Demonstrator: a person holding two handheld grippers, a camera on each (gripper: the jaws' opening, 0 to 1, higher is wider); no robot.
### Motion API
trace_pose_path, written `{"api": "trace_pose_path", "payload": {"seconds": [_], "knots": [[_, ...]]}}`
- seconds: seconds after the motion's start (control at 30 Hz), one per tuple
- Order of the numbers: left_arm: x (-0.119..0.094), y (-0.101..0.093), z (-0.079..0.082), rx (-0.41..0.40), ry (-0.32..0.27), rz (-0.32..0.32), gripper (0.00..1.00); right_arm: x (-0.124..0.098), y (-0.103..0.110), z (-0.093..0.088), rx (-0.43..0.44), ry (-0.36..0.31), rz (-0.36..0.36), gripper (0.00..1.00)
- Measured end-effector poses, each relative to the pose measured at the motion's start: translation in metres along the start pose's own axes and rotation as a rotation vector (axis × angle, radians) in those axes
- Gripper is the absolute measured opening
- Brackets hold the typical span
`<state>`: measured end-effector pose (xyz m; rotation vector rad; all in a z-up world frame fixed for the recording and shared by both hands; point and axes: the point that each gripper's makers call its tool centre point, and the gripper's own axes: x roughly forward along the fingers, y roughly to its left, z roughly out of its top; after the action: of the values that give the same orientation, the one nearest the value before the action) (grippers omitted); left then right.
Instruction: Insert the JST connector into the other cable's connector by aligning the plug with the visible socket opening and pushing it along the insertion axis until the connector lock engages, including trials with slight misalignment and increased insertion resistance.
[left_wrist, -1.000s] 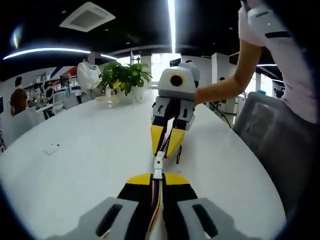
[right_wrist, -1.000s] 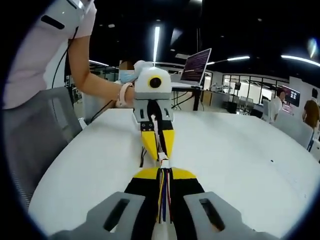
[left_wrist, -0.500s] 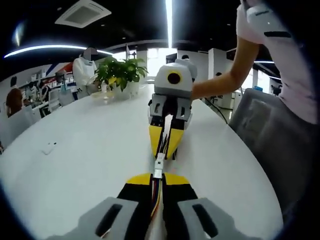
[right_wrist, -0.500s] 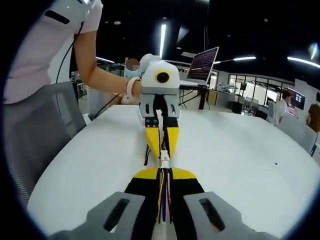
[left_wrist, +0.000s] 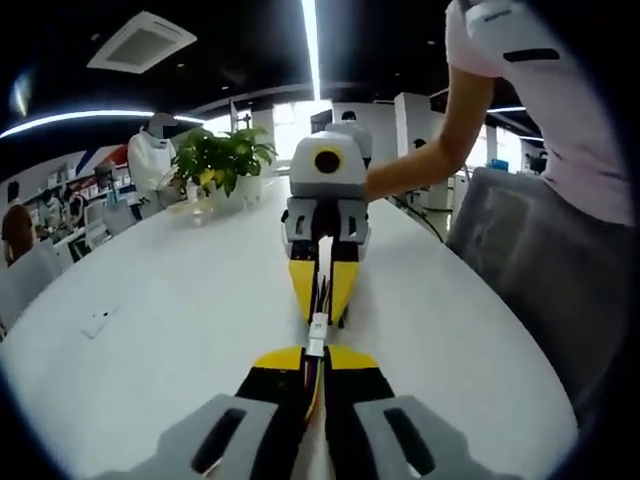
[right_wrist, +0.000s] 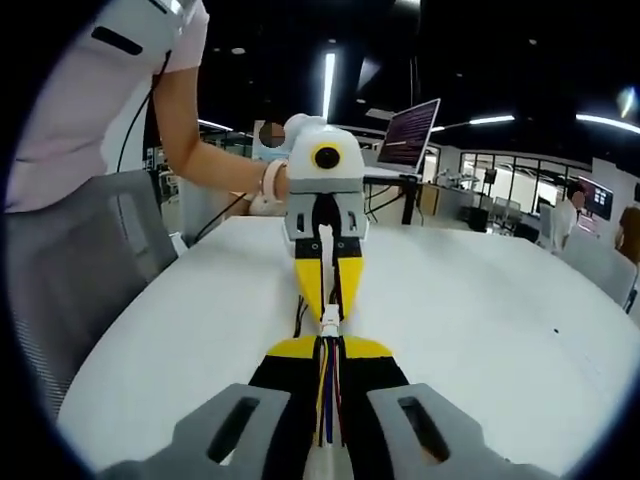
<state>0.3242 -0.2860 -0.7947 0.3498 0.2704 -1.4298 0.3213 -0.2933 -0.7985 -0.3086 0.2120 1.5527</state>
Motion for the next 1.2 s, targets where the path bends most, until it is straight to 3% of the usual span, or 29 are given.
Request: {"api": "trace_pose_path", "payload": {"seconds": [0.27,0.47,0.8,1.2], "knots": [[0.001,-0.005,0.008,0.024,-0.036,-0.025,0.00,-0.001,0.004,0.005,0.006,-0.017,0.013,0.03],[0.001,-0.007,0.009,0.041,-0.026,-0.031,0.00,-0.002,0.006,0.004,0.007,-0.014,0.019,0.02],[0.003,-0.001,0.008,0.040,-0.023,-0.024,0.00,-0.002,0.002,0.002,0.015,-0.013,0.008,0.02],[0.008,0.020,0.003,0.038,-0.034,0.031,0.00,-0.001,-0.021,-0.003,-0.001,-0.007,-0.032,0.03]]}}
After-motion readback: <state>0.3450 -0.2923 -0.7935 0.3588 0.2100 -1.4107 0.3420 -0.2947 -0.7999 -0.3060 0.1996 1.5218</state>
